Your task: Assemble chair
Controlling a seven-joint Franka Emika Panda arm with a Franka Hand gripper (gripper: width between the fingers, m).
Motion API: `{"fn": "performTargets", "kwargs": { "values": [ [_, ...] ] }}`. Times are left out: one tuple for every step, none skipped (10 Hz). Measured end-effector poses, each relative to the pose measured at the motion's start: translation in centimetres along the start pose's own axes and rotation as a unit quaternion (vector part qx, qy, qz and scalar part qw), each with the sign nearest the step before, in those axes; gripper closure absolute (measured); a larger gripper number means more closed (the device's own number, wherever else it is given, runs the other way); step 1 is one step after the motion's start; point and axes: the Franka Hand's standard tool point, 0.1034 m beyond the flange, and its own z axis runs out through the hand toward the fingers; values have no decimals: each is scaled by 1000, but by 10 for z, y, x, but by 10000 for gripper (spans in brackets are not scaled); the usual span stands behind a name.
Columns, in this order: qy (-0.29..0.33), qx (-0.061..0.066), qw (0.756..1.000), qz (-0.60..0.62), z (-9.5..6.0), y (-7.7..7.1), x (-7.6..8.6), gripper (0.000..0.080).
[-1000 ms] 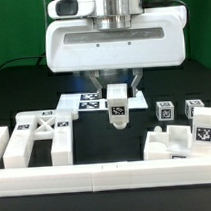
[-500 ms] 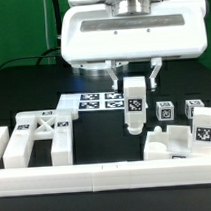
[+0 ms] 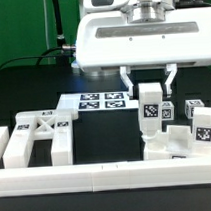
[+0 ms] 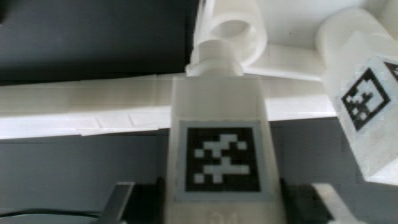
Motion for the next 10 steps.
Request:
{"fn": "performTargets", "kwargs": {
  "values": [
    [1, 1, 1000, -3, 4, -4, 2, 512],
    [0, 2, 1000, -7, 7, -9, 1, 512],
    [-3, 3, 1000, -11, 9, -14, -3, 512],
    [-3, 4, 1000, -12, 9, -15, -3, 512],
    [-3, 3, 1000, -13, 10, -14, -4, 512],
    [1, 3, 1000, -14, 10, -15, -3, 512],
    [4, 3, 1000, -14, 10, -15, -3, 512],
    [4, 3, 1000, -17, 10, -14, -3, 512],
    [3, 1, 1000, -23, 10, -12, -3, 512],
    [2, 1, 1000, -25, 11, -11, -4, 512]
  ]
}}
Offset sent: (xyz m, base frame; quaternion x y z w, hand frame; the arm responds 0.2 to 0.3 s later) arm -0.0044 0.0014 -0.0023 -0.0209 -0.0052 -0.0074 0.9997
